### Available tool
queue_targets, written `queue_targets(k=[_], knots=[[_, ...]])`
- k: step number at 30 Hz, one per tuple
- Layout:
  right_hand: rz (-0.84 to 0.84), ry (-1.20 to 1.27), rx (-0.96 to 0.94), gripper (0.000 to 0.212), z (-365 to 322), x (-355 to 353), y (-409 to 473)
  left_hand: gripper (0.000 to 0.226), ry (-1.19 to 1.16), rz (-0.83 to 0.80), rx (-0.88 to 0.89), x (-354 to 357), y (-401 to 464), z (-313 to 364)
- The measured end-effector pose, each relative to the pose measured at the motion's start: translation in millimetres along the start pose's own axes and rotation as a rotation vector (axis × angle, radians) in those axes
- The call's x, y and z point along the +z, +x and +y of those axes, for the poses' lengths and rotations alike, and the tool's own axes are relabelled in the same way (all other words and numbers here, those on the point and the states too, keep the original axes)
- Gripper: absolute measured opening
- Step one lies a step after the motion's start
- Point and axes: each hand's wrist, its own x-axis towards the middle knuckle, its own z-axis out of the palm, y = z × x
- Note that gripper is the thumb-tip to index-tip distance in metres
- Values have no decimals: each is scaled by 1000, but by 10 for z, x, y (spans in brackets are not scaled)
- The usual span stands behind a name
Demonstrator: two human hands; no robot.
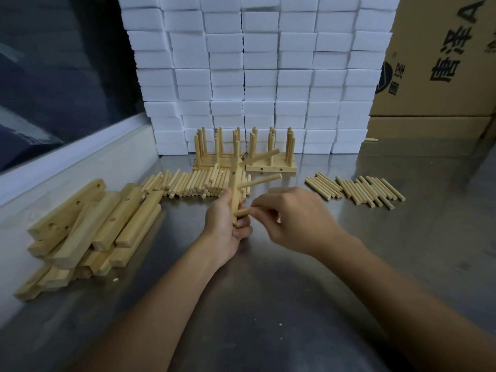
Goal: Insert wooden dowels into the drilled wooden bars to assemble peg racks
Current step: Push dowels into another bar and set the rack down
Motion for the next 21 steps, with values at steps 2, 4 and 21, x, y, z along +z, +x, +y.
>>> queue_targets(k=[2,4,21], knots=[[13,-4,-16,38,32,-33,-20,40,0,11,-1,-2,-3,8],[-7,-31,-4,40,6,9,-12,41,14,19,6,-1,4,-3],[-37,674,578,37,37,210,65,38,171,91,142,42,-1,-76]])
